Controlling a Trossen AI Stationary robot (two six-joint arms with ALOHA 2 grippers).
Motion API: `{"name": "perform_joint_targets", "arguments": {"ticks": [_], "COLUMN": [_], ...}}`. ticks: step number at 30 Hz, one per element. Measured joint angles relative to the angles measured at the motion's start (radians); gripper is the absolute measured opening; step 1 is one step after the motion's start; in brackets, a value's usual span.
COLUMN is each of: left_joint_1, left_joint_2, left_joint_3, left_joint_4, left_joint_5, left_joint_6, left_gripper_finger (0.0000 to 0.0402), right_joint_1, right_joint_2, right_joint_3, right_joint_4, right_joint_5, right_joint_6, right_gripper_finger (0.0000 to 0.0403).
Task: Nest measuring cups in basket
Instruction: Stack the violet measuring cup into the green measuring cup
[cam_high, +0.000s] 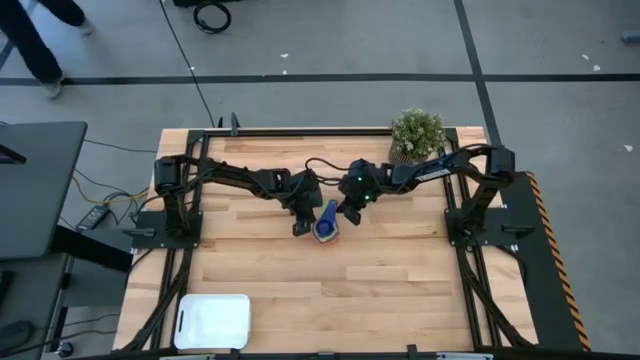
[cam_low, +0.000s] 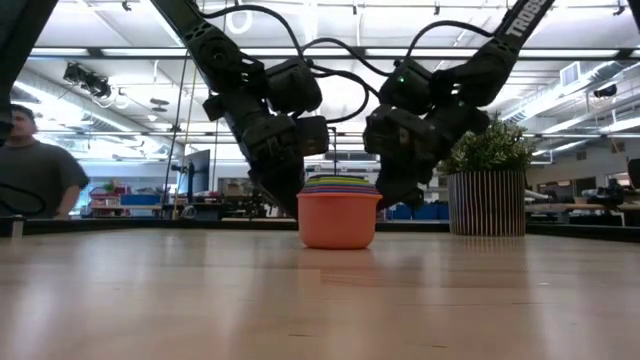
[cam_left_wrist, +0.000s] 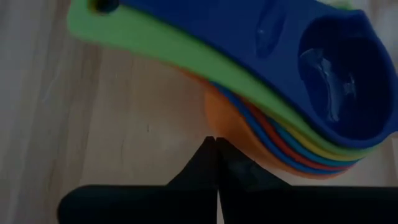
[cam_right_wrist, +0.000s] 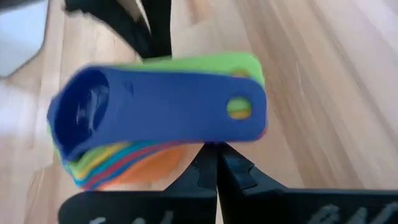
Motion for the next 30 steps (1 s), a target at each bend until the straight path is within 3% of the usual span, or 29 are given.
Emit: {"name": "perform_joint_targets", "arguments": {"ticks": [7, 23, 26, 30], "left_joint_1": [0.000, 0.016, 0.040, 0.076], "left_joint_2": [0.038, 0.042, 0.031, 0.008], "left_joint_3": [0.000, 0.000, 0.000, 0.001], "left_joint_4": [0.063, 0.041, -0.016, -0.135], "left_joint_5": [0.060, 0.052, 0.050, 0.048], "left_joint_6": [-0.001, -0.012, -0.014, 0.011], "left_gripper_finger": [0.0000, 0.0000, 0.0000, 0.0000], "right_joint_1": [-0.016, -0.039, -0.064, -0.090], "right_joint_2": [0.024, 0.039, 0.005, -0.070], "right_joint_3": [0.056, 0.072, 0.085, 0.139], "right_joint_4": [-0.009, -0.012, -0.095, -0.334], "right_joint_5": [-0.036, -0.074, -0.064, -0.012], "right_joint_6": [-0.031, -0.034, -0.054, -0.174], "right_gripper_finger": [0.0000, 0.0000, 0.0000, 0.0000]}}
